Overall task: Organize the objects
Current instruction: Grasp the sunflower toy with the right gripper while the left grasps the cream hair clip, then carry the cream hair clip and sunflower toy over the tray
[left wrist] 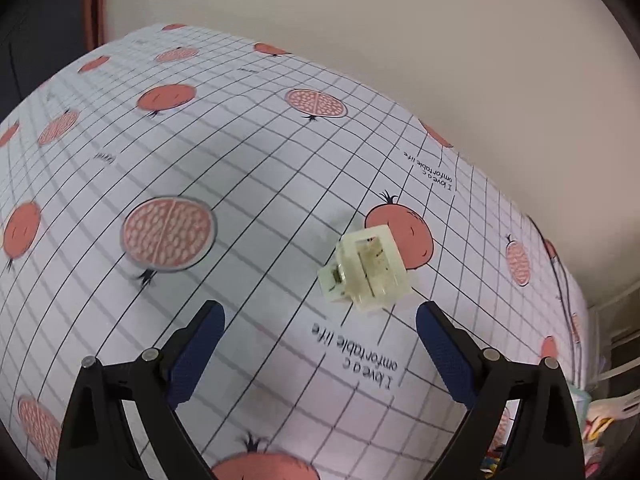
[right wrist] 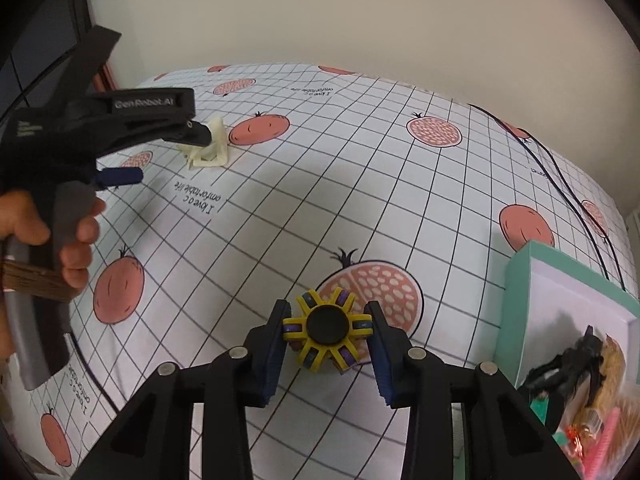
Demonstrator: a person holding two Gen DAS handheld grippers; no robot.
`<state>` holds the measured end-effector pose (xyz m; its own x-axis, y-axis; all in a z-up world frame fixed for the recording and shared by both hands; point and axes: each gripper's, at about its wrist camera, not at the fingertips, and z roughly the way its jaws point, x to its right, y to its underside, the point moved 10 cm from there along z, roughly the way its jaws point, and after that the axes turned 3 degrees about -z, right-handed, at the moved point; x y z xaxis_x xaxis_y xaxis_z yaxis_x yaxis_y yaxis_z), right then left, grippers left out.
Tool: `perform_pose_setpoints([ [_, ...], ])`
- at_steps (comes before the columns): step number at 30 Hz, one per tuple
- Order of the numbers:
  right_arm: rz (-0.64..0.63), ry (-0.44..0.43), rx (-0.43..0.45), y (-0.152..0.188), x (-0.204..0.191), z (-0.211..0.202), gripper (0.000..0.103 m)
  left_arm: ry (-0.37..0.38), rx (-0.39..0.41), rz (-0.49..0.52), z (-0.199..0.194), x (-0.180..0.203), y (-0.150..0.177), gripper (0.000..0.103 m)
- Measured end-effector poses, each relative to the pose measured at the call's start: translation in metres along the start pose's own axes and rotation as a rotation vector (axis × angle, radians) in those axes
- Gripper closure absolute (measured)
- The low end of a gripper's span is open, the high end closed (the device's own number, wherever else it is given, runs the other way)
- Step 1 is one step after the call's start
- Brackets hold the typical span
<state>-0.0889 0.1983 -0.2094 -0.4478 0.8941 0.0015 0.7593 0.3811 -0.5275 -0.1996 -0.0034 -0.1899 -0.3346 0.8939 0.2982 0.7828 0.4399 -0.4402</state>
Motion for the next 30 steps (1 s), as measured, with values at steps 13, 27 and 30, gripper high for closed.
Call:
perform_pose_setpoints([
  [13, 0.011, -0.024, 0.017, -0.006, 0.002, 0.003, 0.063, 0.010, 0.028, 0.034, 0.021, 0.022, -0.023, 0.008],
  [27, 0.011, -0.021, 0.016, -0.005, -0.001, 0.003, 0.063, 0.013, 0.053, 0.038, 0.024, 0.016, -0.016, 0.055],
  [30, 0.007, -0.022, 0.014, -0.004, -0.002, 0.003, 0.063, 0.010, 0.061, 0.033, 0.021, 0.016, -0.016, 0.056],
])
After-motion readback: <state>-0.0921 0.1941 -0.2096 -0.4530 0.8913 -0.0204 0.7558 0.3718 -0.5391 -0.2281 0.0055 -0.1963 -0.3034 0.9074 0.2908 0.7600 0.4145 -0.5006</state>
